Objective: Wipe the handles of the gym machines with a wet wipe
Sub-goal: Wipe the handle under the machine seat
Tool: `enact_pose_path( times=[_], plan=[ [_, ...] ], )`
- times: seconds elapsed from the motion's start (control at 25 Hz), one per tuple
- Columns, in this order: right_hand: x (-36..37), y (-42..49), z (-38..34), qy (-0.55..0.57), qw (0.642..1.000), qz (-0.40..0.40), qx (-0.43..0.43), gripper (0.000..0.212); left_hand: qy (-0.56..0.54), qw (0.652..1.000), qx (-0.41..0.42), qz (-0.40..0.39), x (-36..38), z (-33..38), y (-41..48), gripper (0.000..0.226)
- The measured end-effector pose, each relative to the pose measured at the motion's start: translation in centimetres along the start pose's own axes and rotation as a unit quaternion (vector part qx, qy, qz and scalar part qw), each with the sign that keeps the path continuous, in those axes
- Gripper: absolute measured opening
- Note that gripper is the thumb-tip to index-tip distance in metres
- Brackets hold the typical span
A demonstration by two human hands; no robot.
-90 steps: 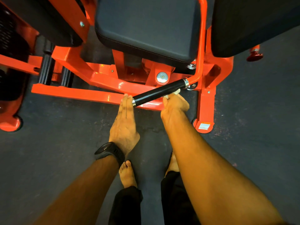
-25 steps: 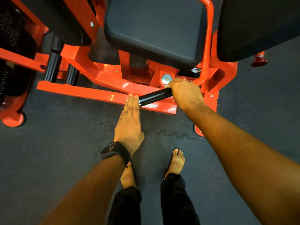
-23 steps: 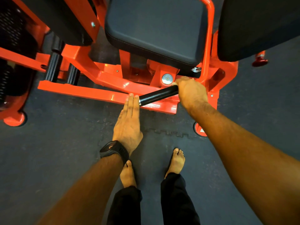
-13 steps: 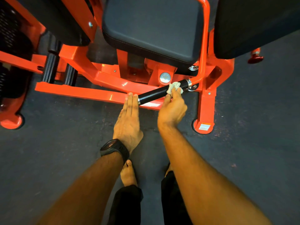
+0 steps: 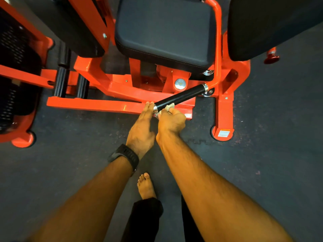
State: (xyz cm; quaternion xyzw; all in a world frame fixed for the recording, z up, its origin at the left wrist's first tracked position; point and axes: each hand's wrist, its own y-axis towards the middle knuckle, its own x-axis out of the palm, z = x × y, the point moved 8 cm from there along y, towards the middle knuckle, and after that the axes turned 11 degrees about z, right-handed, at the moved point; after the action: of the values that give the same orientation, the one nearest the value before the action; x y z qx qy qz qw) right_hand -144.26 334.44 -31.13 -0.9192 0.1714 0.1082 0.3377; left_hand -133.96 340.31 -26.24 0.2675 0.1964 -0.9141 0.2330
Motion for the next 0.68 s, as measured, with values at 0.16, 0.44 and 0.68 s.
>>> enact_pose_path(
  times=[0.16,0.44,0.68],
  plan=[
    [-0.5,-2.6,-5.0,0.023,0.993,-0.098,-0.064,0.026,-0.021,0.998,-0.053,-0.001,-3.0,1.4,0.8,0.055],
    [-5.5,-10.1,-18.2,0.123,0.966,-0.2,-0.11,0.02,-0.205,0.977,0.018,0.061,-9.0,13.3,-0.9,0.036],
    [-12.7,-15.1,-30.3,0.154,0.942,-0.247,-0.167,0.025,-0.218,0.968,0.111,0.053,-14.6,28.2,-2.6,0.011]
  ],
)
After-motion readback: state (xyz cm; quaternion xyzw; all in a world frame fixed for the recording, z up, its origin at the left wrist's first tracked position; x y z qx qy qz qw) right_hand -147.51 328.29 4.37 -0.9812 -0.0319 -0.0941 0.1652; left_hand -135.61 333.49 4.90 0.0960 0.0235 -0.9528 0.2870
